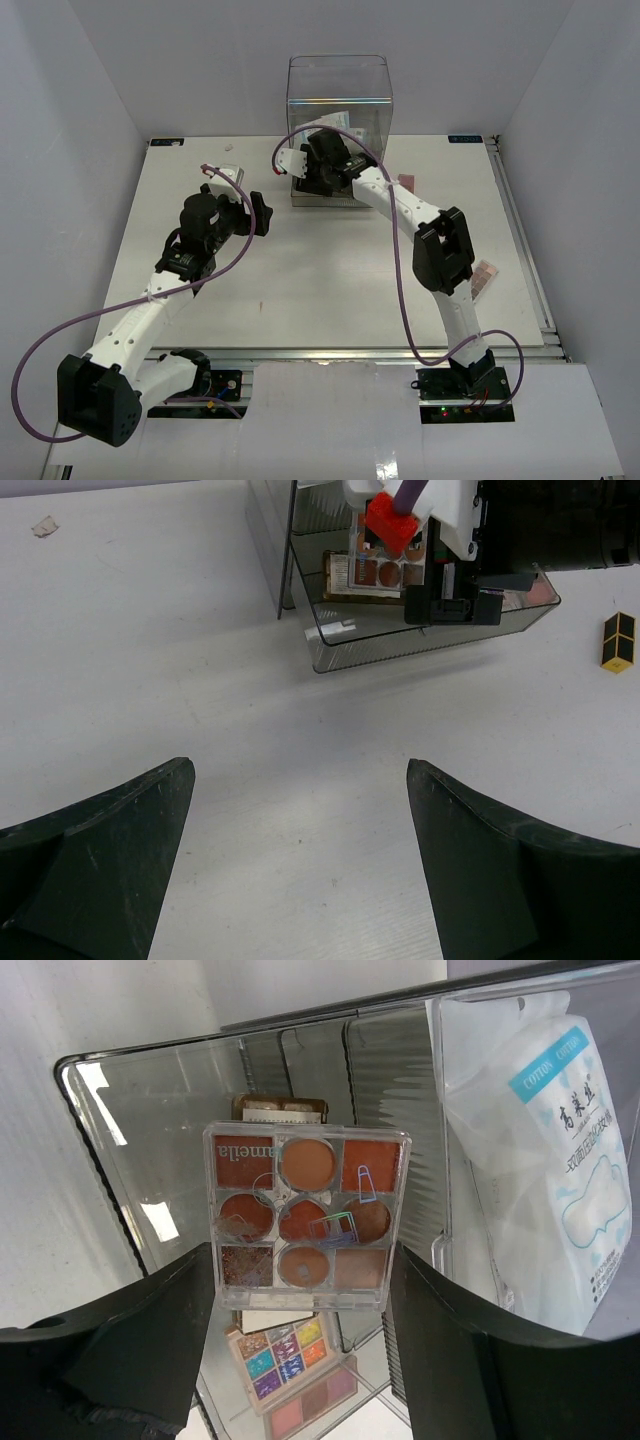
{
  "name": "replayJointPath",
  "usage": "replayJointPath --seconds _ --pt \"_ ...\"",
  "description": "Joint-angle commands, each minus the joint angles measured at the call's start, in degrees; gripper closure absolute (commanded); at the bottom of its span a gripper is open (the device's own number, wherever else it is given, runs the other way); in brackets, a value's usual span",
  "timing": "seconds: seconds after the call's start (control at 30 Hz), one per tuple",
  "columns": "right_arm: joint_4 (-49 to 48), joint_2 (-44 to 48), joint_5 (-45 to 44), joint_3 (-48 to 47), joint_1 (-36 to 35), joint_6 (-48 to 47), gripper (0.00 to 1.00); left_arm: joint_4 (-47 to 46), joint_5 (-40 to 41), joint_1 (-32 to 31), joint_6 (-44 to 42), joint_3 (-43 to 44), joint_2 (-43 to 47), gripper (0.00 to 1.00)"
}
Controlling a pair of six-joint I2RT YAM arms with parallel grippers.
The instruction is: Organize the makeup
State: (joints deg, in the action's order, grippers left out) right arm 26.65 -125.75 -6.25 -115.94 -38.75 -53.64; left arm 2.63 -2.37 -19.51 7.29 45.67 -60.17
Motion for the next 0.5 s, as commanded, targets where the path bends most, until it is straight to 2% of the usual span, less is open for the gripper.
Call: replayJointPath --seconds 0.0,0.23,0.37,0.47 --pt "-4.9 0.3 -2.1 -0.8 -0.2 -0.9 0.39 0.1 0.0 0.0 -0.6 0.3 1.6 0.02" --pt "-6.2 0.9 -1.7 1.5 -0.6 -0.4 0.26 0.1 0.1 0.0 -0.7 0.3 1.9 0.02" --pt "-6.5 1.4 -2.4 2.6 -1.1 0.1 0.13 0.1 -0.2 0.0 -0.5 0.3 1.8 0.02" --pt "-6.6 2.7 -2.7 4.2 -1.3 0.9 0.1 0.1 -0.3 0.0 -0.6 0.3 1.9 0.02"
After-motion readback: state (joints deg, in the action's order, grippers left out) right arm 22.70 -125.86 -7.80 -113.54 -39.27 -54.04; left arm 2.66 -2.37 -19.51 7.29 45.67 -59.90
